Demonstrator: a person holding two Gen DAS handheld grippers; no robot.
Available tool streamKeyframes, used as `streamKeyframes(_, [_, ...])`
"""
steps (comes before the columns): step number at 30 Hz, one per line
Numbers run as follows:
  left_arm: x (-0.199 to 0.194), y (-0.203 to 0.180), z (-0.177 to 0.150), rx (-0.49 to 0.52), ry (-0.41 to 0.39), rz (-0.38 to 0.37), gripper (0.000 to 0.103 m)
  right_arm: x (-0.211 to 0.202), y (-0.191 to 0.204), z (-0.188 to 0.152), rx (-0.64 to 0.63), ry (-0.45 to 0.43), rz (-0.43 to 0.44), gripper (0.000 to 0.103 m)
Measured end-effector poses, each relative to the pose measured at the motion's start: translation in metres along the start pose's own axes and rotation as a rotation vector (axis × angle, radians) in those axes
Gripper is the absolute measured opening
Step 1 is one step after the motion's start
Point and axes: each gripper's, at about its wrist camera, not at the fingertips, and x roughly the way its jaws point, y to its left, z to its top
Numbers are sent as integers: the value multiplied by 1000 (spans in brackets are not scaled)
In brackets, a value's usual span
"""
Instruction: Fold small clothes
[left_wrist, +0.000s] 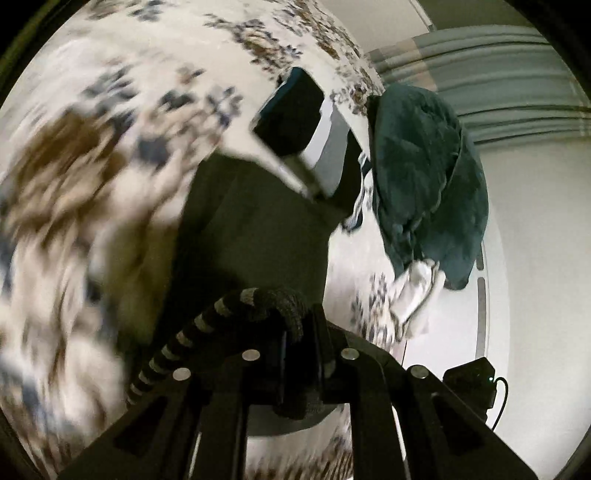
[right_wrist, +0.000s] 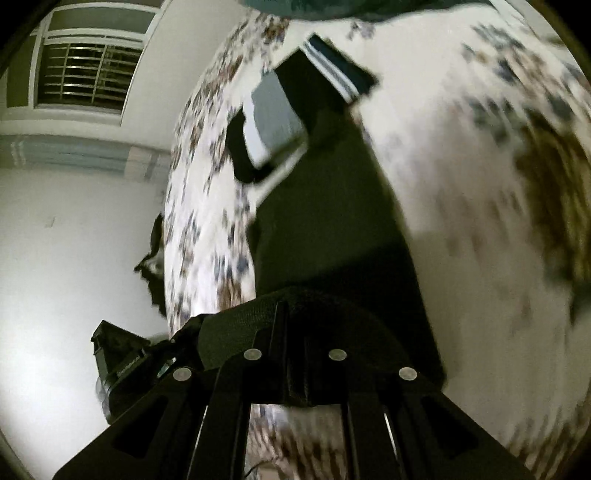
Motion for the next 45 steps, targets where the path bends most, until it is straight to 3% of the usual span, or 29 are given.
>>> streamKeyframes(5, [50, 3, 77, -4, 17, 16, 10, 60, 23, 91, 22, -45, -43, 6])
streamKeyframes(8, [90, 22, 114, -42, 88, 63, 12, 100, 25, 131, 33, -30, -97, 7])
streamKeyframes(10, [100, 33, 128, -62, 90, 66, 24, 121, 18, 154, 70, -20, -90, 10])
streamKeyframes(11, [101, 37, 135, -72, 74, 51, 31, 124, 14, 157, 83, -30, -82, 15])
streamKeyframes(12, [99, 39, 138, -72, 66, 38, 50, 123, 10, 163, 95, -47, -67, 34])
streamKeyframes(13, [96, 41, 145, -73, 48, 8, 63, 120, 7, 165, 100, -64, -62, 47])
streamKeyframes(14, [91, 42, 150, -73, 28, -14, 64, 115, 4, 166, 99, -86, -66, 63])
streamKeyframes(16, [75, 42, 154, -56, 6, -57, 66, 108, 0, 165, 70, -90, -92, 66])
streamKeyframes(19, [54, 39, 135, 13, 20, -55, 67, 96, -11, 147, 5, -49, -172, 73])
streamKeyframes(23, [20, 52, 58, 48, 65, -7, 67, 77, -40, 108, -35, 61, -246, 78])
streamKeyframes(28, [0, 79, -50, -91, 113, 20, 69, 67, -64, 91, -86, 161, -266, 89])
streamKeyframes(32, [32, 95, -119, -281, 150, -34, 69, 82, -73, 107, -126, 228, -254, 89])
streamKeyframes(34, [53, 94, -128, -319, 129, -77, 69, 100, -76, 122, -133, 261, -219, 89])
streamKeyframes(38, [94, 96, -120, -369, 33, -79, 69, 155, -76, 156, -157, 342, -153, 89])
streamKeyframes(43, [101, 104, -100, -535, -183, -59, 69, 207, -71, 175, -166, 420, -89, 92])
streamKeyframes(44, [97, 101, -99, -533, -222, -44, 66, 211, -71, 178, -148, 413, -68, 93])
streamKeyframes(45, [91, 95, -99, -517, -273, -14, 56, 212, -72, 179, -126, 400, -47, 92])
